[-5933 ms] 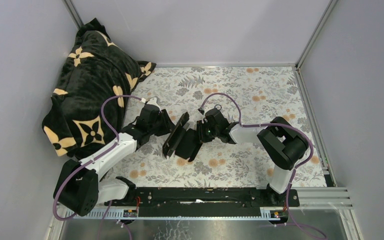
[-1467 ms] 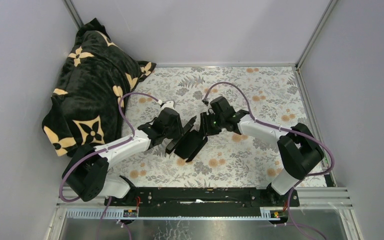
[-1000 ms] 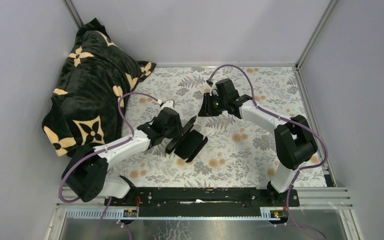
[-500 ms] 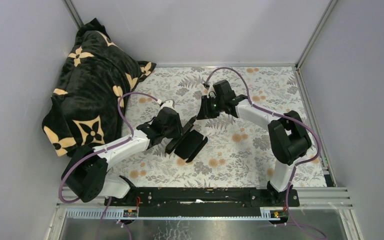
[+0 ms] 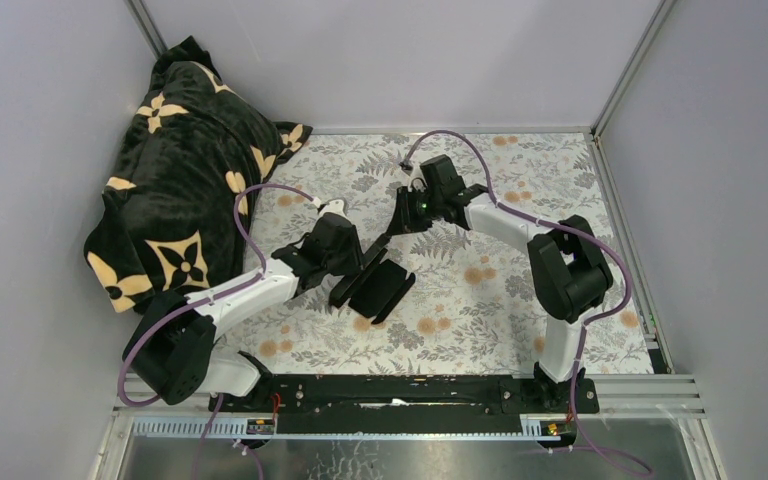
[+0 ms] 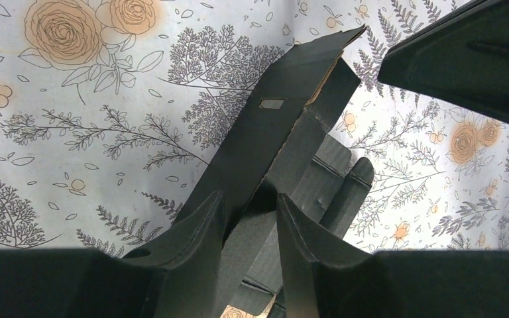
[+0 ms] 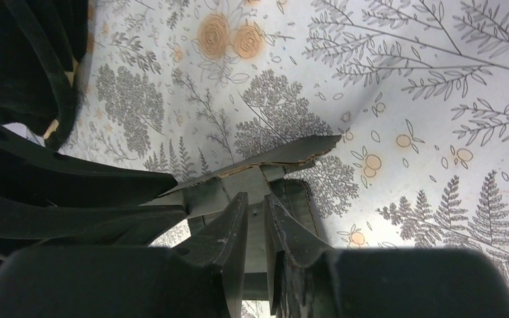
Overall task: Fold the paper box
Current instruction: Fold the paper box at the center of the board.
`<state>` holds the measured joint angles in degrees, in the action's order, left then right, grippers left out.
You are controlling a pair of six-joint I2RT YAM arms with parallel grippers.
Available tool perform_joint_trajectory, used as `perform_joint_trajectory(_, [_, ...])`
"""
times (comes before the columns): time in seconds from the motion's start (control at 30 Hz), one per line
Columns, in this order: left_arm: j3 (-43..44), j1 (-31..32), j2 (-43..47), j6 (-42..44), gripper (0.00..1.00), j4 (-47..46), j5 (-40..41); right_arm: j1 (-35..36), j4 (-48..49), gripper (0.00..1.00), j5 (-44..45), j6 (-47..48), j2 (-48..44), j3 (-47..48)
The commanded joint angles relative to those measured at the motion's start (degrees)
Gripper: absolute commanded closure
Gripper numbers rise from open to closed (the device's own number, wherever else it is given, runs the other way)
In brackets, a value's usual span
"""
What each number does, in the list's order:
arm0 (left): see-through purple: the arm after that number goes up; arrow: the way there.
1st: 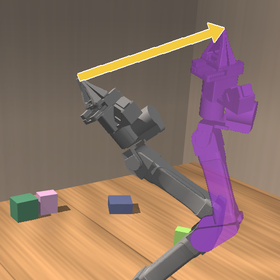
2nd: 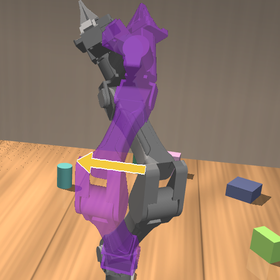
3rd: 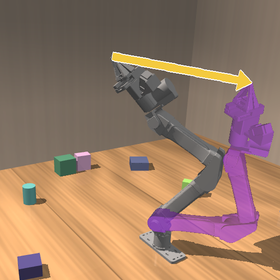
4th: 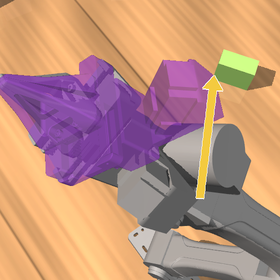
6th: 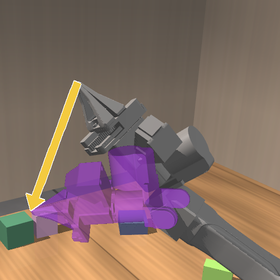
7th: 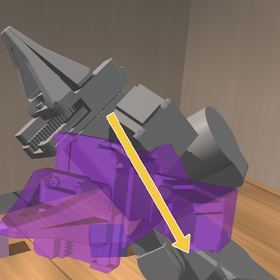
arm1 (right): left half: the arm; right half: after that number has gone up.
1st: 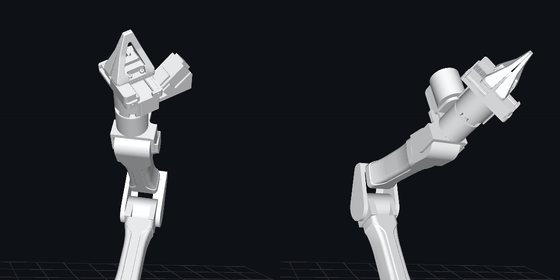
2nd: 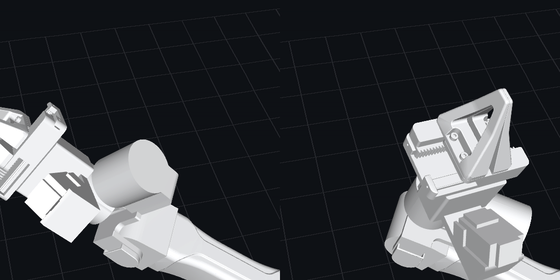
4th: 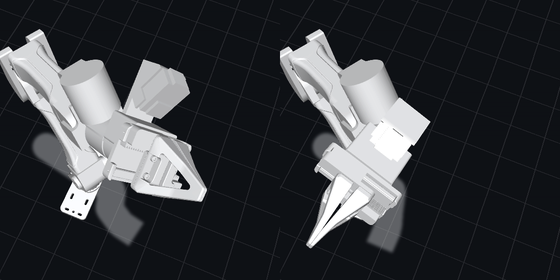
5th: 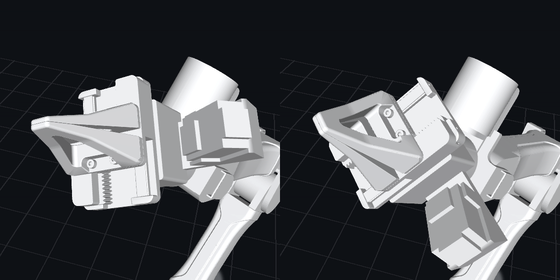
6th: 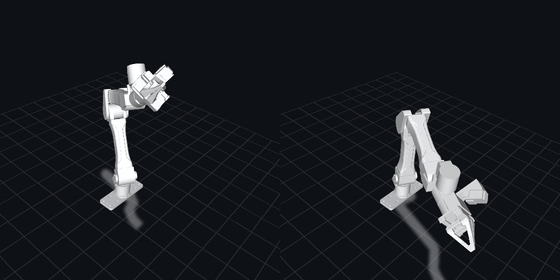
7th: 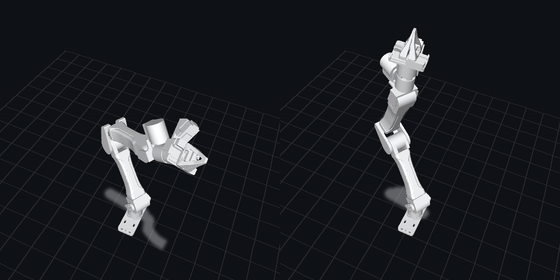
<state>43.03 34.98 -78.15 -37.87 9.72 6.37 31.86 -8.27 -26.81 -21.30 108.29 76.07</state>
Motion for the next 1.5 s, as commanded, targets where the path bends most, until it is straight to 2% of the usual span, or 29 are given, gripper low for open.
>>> perform_joint_trajectory(0.0, [-0.9,-0.9,0.3,1.6,0.6,0.6,0.0,0.7,0.9,0.78,-2.0,0.2,0.7,3.3])
perform_joint_trajectory(1.47, [-1.2,-1.7,0.4,1.7,0.6,0.1,-1.4,3.1,1.0,0.78,1.3,0.0,5.0,3.1])
